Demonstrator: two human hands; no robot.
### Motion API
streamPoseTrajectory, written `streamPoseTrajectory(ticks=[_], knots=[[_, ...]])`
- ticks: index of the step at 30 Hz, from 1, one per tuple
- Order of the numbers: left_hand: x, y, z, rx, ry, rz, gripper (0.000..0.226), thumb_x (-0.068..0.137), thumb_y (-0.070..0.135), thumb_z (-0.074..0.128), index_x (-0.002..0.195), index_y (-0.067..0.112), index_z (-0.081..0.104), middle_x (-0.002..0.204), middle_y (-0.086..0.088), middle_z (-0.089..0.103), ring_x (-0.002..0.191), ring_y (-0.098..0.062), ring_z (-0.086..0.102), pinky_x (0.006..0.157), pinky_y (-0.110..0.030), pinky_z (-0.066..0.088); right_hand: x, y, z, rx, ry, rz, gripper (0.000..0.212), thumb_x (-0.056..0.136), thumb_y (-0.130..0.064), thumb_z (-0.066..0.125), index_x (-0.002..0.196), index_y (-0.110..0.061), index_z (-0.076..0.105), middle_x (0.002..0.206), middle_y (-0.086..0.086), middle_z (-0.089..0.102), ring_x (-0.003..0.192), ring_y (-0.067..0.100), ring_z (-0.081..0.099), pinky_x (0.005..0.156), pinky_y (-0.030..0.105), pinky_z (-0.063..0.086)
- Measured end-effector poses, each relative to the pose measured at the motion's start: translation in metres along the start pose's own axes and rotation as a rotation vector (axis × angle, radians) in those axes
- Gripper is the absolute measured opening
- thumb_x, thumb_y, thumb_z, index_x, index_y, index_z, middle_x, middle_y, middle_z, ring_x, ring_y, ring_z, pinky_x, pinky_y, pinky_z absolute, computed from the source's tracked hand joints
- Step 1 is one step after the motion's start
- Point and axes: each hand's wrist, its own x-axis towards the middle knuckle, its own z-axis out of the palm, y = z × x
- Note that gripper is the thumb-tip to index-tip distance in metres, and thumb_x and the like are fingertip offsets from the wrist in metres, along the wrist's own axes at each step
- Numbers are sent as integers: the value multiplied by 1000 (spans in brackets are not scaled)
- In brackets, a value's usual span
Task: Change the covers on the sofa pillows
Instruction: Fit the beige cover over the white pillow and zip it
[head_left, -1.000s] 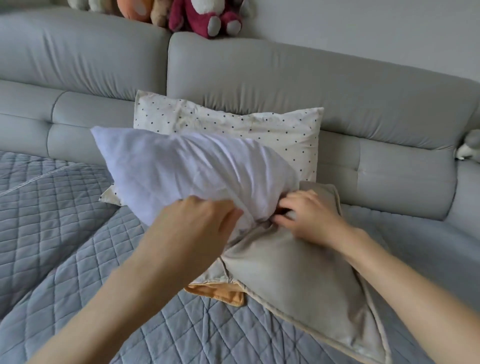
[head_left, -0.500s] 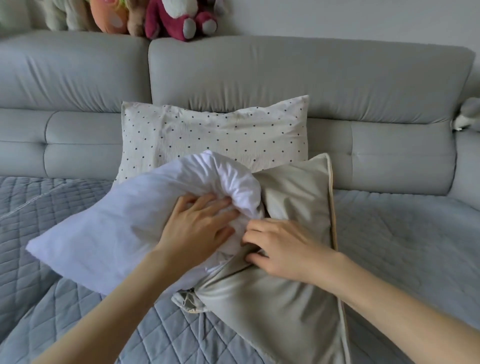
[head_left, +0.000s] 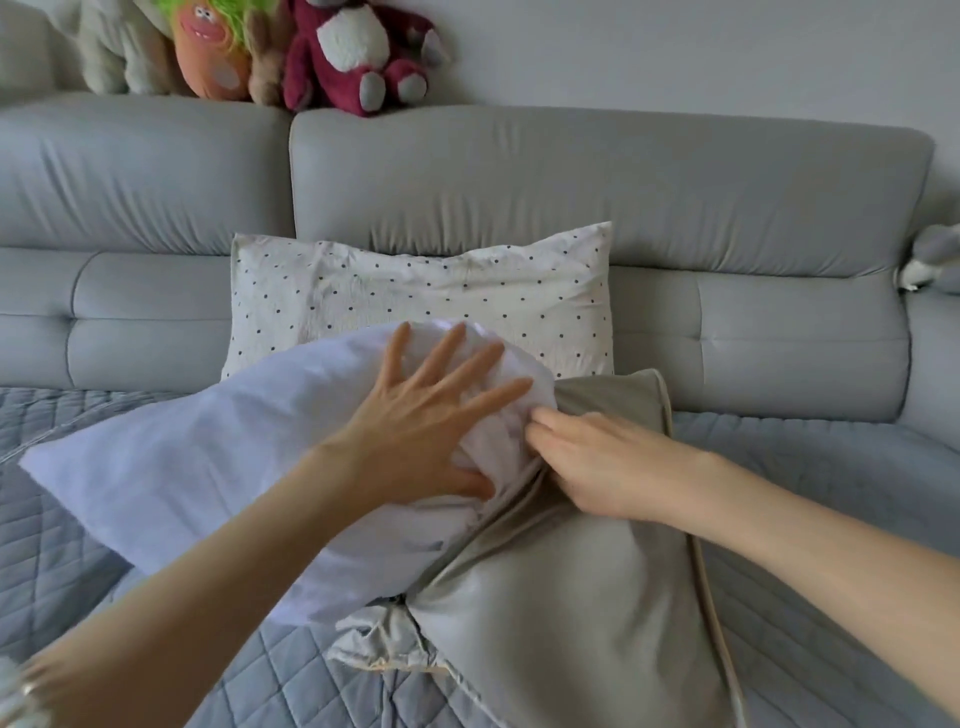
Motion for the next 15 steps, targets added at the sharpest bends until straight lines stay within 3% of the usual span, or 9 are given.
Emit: streamPoseTrajectory(ticks=[3, 6, 7, 9, 11, 13, 15], knots=[[4, 20, 13, -104, -173, 81, 60, 70, 51, 28, 119, 31, 55, 121, 2, 59, 115, -26, 55, 88, -51, 35, -3, 16, 6, 98, 186, -2, 12, 84, -3, 52, 94, -10, 53, 99, 9, 53, 75, 35, 61, 55, 35, 37], [12, 36, 18, -124, -358, 190, 10, 81, 29, 39, 79, 24, 48, 96, 10, 54, 102, -16, 51, 84, -33, 27, 5, 20, 0, 102, 352, -93, 6, 76, -6, 54, 79, -11, 55, 79, 4, 54, 49, 22, 54, 41, 23, 30], [11, 39, 19, -141, -396, 226, 10, 80, 22, 42, 70, 24, 45, 86, 11, 50, 97, -15, 52, 84, -31, 28, 11, 17, -1, 148, 391, -140, 8, 78, -8, 47, 79, -11, 54, 80, 4, 53, 48, 20, 52, 41, 24, 34], [5, 35, 30, -51, -222, 203, 18, 70, 29, 35, 69, 32, 53, 73, 19, 57, 88, -4, 50, 81, -17, 31, 18, 6, 1, 256, 439, -198, 14, 78, -10, 39, 81, -12, 52, 83, 4, 53, 52, 20, 50, 49, 23, 38], [-1, 31, 43, 10, -46, 72, 34, 64, 35, 26, 83, 27, 53, 73, 20, 64, 90, -10, 44, 82, -16, 34, 21, -4, 14, 416, 464, -197, 12, 78, -9, 39, 84, -12, 49, 87, 4, 50, 63, 20, 49, 59, 30, 41], [-1, 29, 43, -334, -139, 107, 25, 72, 26, 35, 82, 17, 56, 82, 11, 67, 89, -11, 51, 76, -22, 38, 18, -8, 27, 547, 502, -141, 12, 77, -9, 41, 83, -10, 51, 88, 4, 50, 73, 17, 46, 67, 31, 40], [3, 21, 27, -755, -189, 130, 16, 80, 18, 48, 76, 30, 57, 78, 19, 64, 79, 6, 55, 72, -9, 37, 15, -8, 34, 628, 523, -81, 13, 76, -9, 43, 82, -7, 55, 89, 2, 49, 78, 17, 47, 72, 29, 41]])
